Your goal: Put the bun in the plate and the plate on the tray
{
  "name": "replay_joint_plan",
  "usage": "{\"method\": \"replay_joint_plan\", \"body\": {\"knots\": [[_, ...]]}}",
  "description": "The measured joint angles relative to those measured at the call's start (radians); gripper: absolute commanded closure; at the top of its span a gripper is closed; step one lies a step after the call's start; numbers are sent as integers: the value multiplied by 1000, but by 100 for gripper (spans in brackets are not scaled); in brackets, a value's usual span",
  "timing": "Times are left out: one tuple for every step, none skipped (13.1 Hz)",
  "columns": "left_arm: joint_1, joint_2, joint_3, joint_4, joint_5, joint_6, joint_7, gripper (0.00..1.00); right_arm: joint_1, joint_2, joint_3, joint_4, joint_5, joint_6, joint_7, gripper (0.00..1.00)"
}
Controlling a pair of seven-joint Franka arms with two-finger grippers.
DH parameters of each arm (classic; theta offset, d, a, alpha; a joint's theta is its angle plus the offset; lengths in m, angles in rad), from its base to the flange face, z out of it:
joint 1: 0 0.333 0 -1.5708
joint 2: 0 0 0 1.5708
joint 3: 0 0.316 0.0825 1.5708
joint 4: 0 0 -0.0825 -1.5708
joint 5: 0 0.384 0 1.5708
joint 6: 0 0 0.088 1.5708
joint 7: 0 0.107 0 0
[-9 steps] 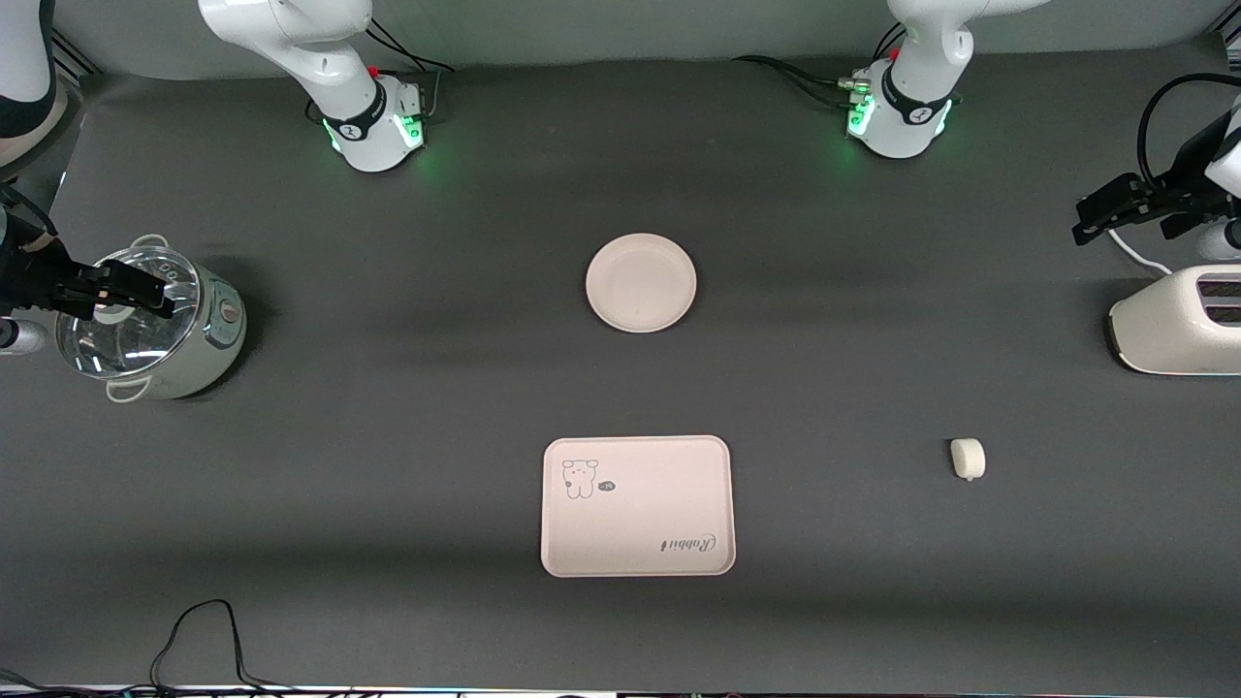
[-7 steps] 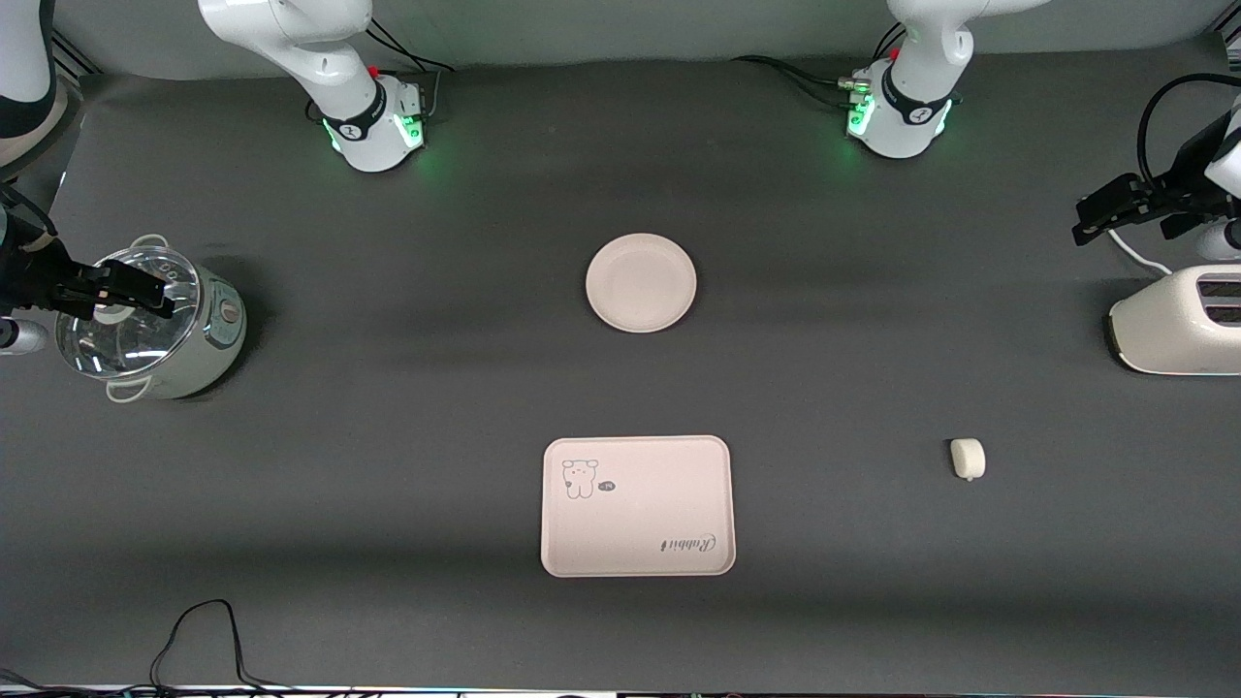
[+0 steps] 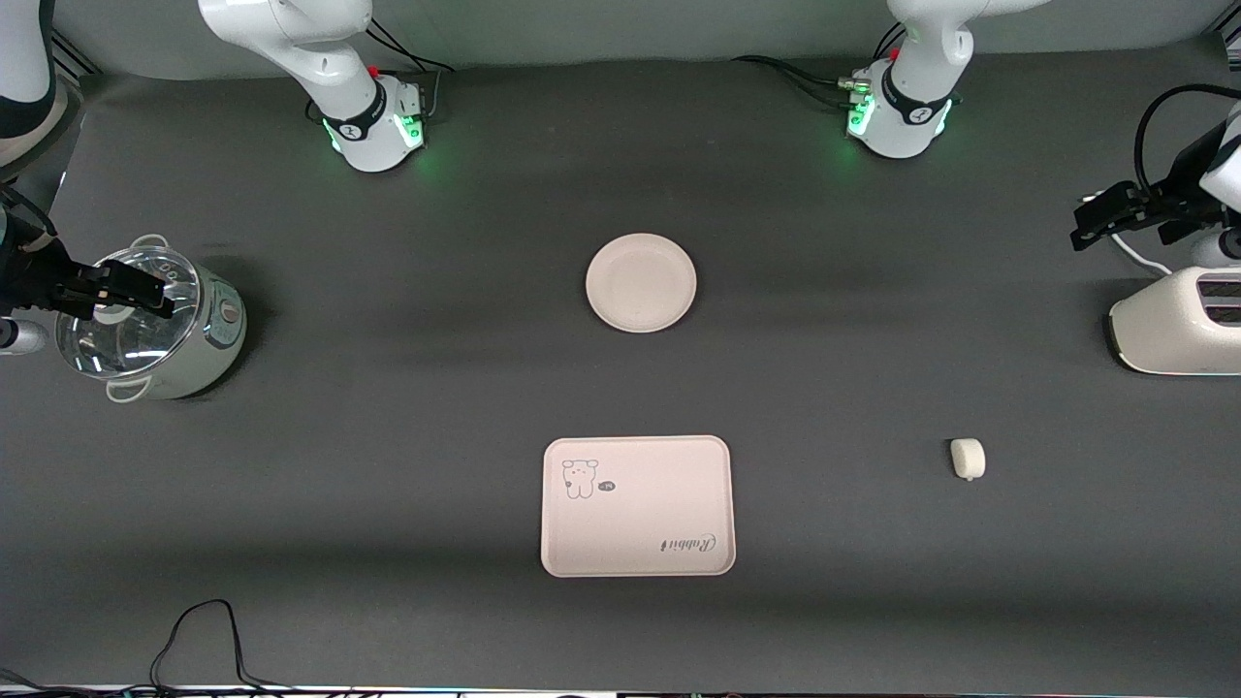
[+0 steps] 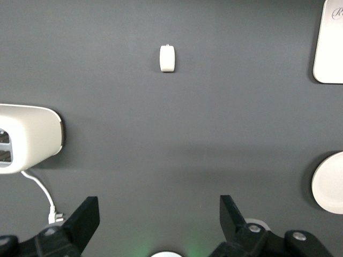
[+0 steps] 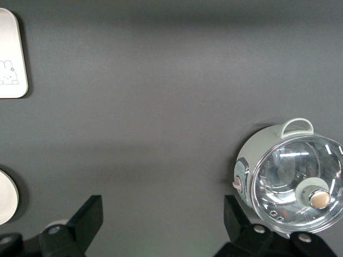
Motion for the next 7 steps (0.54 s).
{"method": "replay_joint_plan", "body": {"knots": [[-1, 29, -2, -2, 0, 32, 1, 0, 0, 0, 0, 0, 0, 0, 0, 0], [-1, 70, -5, -5, 0, 72, 2, 0, 0, 0, 0, 0, 0, 0, 0, 0], [-2, 119, -6, -9, 1, 119, 2, 0, 0, 0, 0, -1, 0, 0, 0, 0], [-3, 175, -7, -14, 1, 174, 2, 0, 0, 0, -1, -1, 0, 0, 0, 0], [-4, 235, -7, -15, 1, 236, 2, 0, 0, 0, -1, -1, 0, 0, 0, 0], [-4, 298, -7, -16, 2, 303, 2, 0, 0, 0, -1, -1, 0, 0, 0, 0], [-4, 359, -8, -18, 6, 369, 4, 0, 0, 0, -1, -2, 0, 0, 0, 0]]}}
